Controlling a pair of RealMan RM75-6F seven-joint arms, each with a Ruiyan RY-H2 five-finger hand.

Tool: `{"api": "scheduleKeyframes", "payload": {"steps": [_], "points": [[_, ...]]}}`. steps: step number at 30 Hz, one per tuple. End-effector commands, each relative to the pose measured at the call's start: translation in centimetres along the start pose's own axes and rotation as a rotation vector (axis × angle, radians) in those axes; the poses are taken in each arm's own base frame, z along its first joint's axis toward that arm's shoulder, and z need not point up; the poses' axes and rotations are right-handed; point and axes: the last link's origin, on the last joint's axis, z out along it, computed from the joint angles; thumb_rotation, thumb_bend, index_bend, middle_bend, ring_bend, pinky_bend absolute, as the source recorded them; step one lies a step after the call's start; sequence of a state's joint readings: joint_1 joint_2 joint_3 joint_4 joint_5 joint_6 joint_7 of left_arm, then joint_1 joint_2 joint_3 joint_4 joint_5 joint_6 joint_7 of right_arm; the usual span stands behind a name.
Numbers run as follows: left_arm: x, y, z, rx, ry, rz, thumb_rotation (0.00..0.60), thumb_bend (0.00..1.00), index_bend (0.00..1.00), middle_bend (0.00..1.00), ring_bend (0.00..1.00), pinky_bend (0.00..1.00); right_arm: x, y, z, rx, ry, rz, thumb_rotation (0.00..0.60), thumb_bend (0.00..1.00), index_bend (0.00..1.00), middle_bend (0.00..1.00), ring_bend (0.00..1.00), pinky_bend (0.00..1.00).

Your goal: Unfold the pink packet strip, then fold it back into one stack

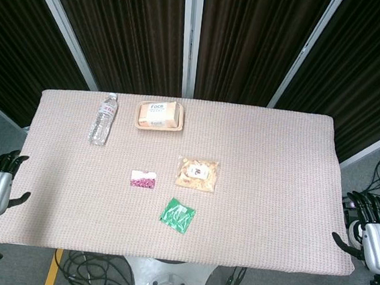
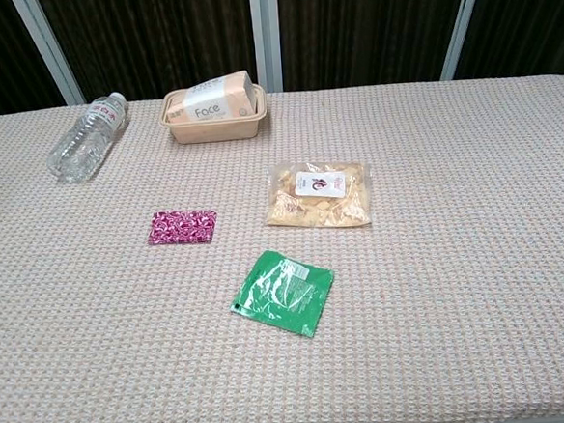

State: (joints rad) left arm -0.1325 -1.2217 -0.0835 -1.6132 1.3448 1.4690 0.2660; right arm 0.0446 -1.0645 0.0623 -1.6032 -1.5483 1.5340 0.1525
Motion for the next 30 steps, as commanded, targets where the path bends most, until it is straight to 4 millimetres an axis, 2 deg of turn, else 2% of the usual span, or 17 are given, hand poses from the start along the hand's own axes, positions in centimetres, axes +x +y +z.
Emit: {"api": "scheduleKeyframes", "payload": {"steps": [1,12,17,20,23,27,30], "points": [[-0.1,0.0,-0.2,0.002,-0.005,0.015,0.6,0.19,0.26,0.25,0.18,0.23,0.0,0.0,-0.1,-0.003,0.007,-0.001,0.6,0.09,0.11,0.11,0.02,0.01],[0.1,0.5,-0.3,-0.027,-0.004,0.005,0.6,0.19,0.26,0.24,0.18,0.24,0.2,0.3,-0.6,-0.013,0.015,0.006,0.6,0.08,0.12,0.11,0.02,0.01],[0.3,2.0,1.1,-0.149,-0.007,-0.002,0.6,0.19,0.26,0.28,0.2,0.28,0.1,0.4,-0.4,-0.01,0.006,0.008,0.6,0.08,0.11,0.11,0.02,0.01],[0.3,3.5,2.5,-0.25,-0.02,0.007,0.6,0.2,0.26,0.34,0.25,0.34,-0.1,0.2,-0.2,0.002,-0.002,0.008,0.6,0.09,0.11,0.11,0.02,0.01],[0.1,5.5,4.2,-0.359,-0.032,0.029,0.6,0.23,0.27,0.44,0.35,0.49,-0.2,0.1,0.1,0.008,-0.007,0.007,0.6,0.09,0.11,0.11,0.02,0.01],[-0.8,8.6,6.2,-0.498,-0.078,0.042,0.6,0.28,0.3,0.61,0.6,0.77,-0.3,0.0,0.1,0.008,-0.013,0.005,0.6,0.08,0.11,0.11,0.02,0.01],[-2.0,10.9,7.6,-0.594,-0.147,0.061,0.6,0.33,0.31,0.75,0.75,0.86,-0.3,0.0,0.2,0.003,-0.018,0.002,0.6,0.09,0.11,0.11,0.02,0.01]]}}
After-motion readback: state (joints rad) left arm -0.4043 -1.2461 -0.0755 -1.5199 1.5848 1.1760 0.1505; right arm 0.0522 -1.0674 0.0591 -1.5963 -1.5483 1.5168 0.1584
